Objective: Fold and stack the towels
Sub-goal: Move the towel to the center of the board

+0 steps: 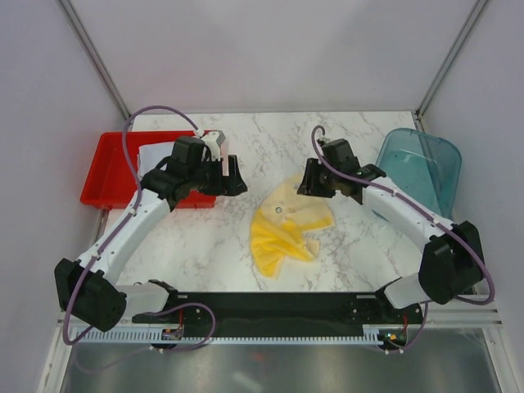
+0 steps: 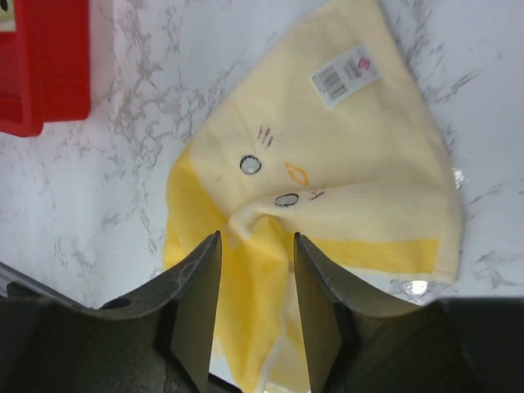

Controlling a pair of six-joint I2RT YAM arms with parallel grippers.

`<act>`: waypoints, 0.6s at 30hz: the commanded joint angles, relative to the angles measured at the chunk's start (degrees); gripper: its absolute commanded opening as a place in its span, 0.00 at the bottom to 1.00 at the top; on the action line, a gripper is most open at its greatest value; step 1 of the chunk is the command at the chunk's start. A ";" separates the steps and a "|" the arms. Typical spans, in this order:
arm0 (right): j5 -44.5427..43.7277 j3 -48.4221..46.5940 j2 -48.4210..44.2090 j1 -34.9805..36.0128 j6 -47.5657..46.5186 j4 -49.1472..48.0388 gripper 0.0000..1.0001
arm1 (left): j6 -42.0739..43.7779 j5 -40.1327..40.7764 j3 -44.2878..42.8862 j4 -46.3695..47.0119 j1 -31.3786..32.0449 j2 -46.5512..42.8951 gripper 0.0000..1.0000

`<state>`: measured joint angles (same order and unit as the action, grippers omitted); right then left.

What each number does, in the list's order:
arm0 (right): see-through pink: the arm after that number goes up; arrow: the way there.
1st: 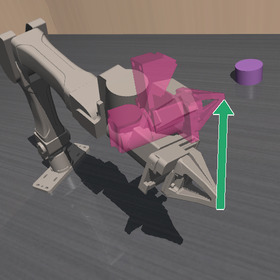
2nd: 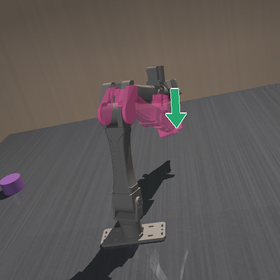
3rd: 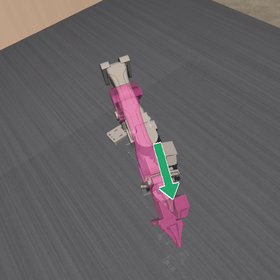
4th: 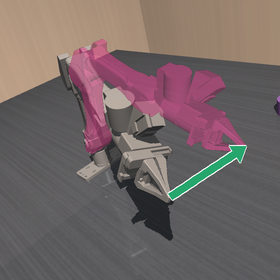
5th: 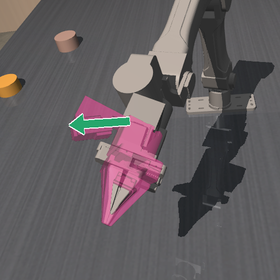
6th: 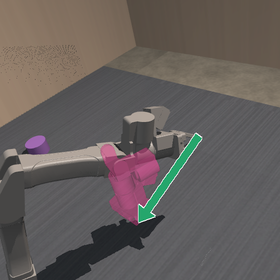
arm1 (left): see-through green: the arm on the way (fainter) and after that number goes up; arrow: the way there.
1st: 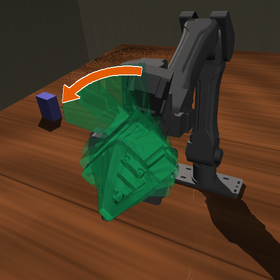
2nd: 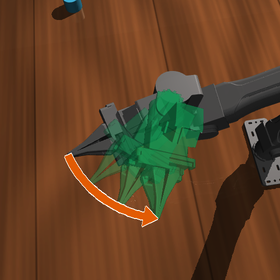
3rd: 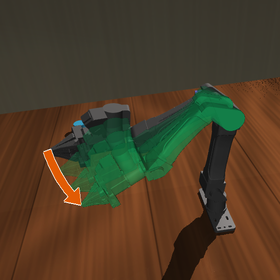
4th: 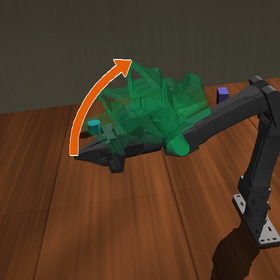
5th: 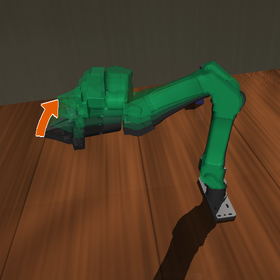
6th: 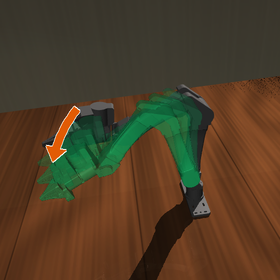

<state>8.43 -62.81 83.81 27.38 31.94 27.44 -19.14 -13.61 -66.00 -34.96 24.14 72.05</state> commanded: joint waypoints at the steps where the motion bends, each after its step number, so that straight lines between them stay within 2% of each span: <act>1: -7.72 -4.88 -3.65 -0.04 -5.74 7.87 0.49 | 0.86 -5.72 1.65 0.16 0.82 -0.33 0.88; 6: -6.05 5.13 -8.31 -0.04 -2.16 6.75 0.47 | -0.90 -5.91 7.72 -0.11 5.38 -2.26 0.87; 9: -12.10 5.77 -6.30 -0.04 2.22 5.43 0.47 | -2.48 -4.50 9.48 0.50 6.44 -2.18 0.86; 11: -19.82 4.72 -3.32 -0.04 4.17 4.81 0.46 | -3.45 -6.16 8.87 1.64 6.53 -1.56 0.86; 12: -21.68 4.45 -2.35 -0.39 8.18 5.42 0.46 | -3.45 -6.34 8.26 1.82 6.53 -1.22 0.86; 16: -20.57 6.72 -1.89 -0.13 20.85 3.34 0.48 | -0.47 0.93 0.29 4.89 6.45 2.82 0.87; 18: -21.86 8.22 -2.60 0.66 24.20 2.79 0.47 | 1.81 0.17 -3.24 8.67 6.44 8.87 0.87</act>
<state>-9.45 -55.88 82.54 27.11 45.52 32.14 -20.18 -15.29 -62.67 -33.91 30.63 75.72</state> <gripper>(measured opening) 0.474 0.870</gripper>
